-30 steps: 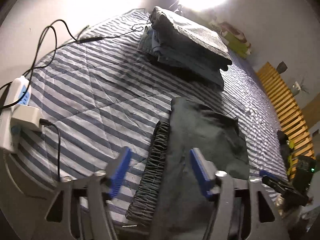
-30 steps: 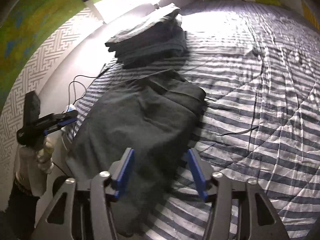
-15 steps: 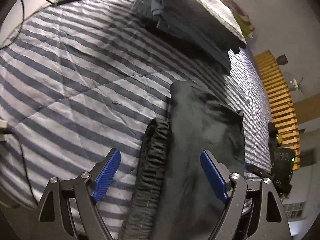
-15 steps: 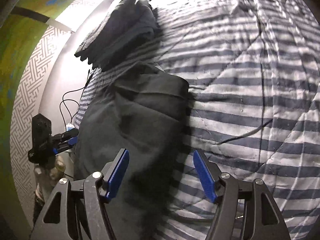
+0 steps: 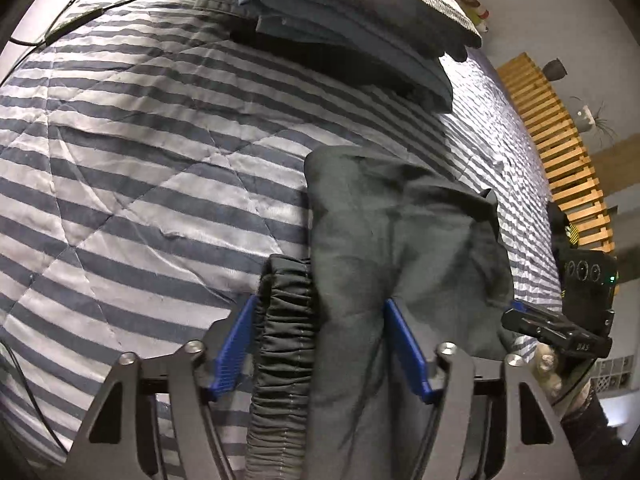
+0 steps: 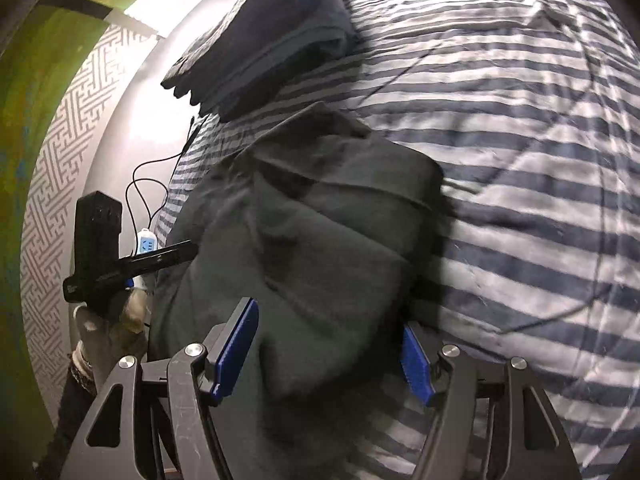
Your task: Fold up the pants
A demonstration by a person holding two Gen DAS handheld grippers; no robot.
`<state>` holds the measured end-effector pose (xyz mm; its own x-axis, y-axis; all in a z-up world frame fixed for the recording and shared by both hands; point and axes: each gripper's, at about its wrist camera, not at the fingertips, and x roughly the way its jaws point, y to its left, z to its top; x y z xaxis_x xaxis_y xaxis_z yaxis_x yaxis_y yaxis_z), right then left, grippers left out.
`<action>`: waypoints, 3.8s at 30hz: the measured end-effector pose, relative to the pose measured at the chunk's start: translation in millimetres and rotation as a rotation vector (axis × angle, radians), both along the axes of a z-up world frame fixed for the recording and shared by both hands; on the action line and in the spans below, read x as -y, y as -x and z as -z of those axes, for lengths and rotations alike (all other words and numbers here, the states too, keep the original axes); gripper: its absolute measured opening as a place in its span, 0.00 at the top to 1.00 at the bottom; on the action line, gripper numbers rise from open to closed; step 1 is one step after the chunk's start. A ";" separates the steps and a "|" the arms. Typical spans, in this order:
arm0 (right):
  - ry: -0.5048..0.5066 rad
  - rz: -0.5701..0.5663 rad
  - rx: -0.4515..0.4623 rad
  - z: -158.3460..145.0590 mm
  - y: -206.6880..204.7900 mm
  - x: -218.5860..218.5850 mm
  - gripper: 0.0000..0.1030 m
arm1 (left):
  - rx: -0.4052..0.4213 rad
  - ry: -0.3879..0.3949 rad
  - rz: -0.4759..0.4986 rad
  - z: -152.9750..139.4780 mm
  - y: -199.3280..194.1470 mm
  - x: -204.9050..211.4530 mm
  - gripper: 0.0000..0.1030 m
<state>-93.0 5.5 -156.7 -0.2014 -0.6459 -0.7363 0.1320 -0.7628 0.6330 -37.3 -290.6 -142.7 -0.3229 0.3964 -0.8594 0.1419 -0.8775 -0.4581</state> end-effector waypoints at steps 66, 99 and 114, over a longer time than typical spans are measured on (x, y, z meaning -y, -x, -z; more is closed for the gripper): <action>-0.156 -0.127 -0.287 -93.4 -38.2 21.9 0.93 | -0.289 0.027 -0.108 -82.4 -53.6 -43.5 0.81; -0.198 -0.149 -0.744 -320.9 188.8 93.7 0.93 | -0.674 0.158 -0.231 -294.9 140.4 78.5 0.81; -0.333 -0.067 -0.388 -159.4 383.3 101.0 0.81 | -0.300 0.189 -0.300 -145.9 324.0 140.4 0.72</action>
<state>-476.3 -95.5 2.8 -0.4668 -0.4098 -0.7837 0.3648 -0.8965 0.2515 -361.3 -431.0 3.2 -0.6446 0.0930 -0.7588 0.2881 -0.8898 -0.3538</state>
